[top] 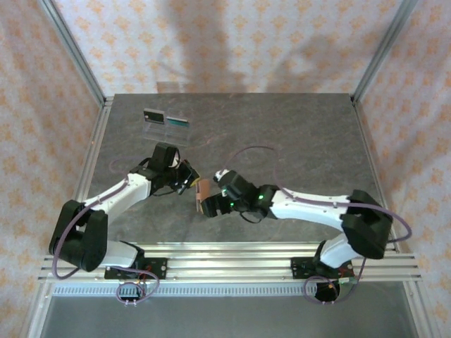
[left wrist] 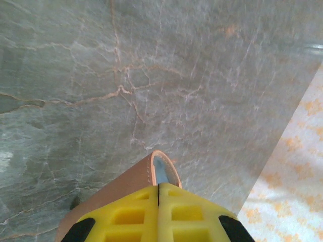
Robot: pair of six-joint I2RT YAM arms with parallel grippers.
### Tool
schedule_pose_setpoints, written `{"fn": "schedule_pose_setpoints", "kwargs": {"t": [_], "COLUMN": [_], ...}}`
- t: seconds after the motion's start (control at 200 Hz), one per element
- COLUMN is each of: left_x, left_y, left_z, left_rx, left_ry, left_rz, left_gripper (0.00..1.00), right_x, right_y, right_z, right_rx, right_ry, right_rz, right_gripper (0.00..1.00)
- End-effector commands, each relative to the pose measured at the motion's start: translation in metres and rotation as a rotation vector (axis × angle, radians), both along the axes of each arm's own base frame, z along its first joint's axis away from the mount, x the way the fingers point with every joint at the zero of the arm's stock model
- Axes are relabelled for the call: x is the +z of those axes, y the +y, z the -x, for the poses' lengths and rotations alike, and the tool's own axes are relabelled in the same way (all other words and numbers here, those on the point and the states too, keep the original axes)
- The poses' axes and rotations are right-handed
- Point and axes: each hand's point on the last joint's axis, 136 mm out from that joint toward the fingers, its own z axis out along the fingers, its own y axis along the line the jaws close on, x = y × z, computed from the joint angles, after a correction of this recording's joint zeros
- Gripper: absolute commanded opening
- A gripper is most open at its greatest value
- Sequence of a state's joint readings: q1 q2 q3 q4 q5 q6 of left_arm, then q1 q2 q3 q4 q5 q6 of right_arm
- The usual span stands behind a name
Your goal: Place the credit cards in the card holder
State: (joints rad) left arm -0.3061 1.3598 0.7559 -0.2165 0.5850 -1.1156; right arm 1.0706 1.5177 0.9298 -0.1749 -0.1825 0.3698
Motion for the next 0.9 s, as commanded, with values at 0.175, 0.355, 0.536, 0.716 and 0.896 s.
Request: {"fn": "schedule_pose_setpoints", "kwargs": {"t": [0.175,0.355,0.536,0.716,0.896], "left_x": [-0.009,-0.005,-0.01,-0.004,0.012], "left_y": [0.024,0.03,0.031,0.031,0.042], "left_z": [0.013,0.018,0.023,0.015,0.011], "left_rx": [0.226,0.249,0.24,0.207,0.171], "left_ry": [0.08,0.104,0.139,0.106,0.072], "left_rz": [-0.013,-0.04,-0.055,-0.063,-0.161], "left_gripper": [0.0,0.0,0.0,0.21,0.74], "right_x": [-0.03,-0.039,-0.045,-0.044,-0.045], "right_y": [0.041,0.045,0.041,0.04,0.024], "right_z": [-0.018,-0.033,-0.033,-0.026,-0.012], "right_rx": [-0.168,-0.266,-0.264,-0.224,-0.204], "right_ry": [-0.071,-0.084,-0.085,-0.058,0.05], "right_rz": [0.117,0.127,0.175,0.198,0.243], "right_gripper": [0.83,0.68,0.47,0.15,0.05]}}
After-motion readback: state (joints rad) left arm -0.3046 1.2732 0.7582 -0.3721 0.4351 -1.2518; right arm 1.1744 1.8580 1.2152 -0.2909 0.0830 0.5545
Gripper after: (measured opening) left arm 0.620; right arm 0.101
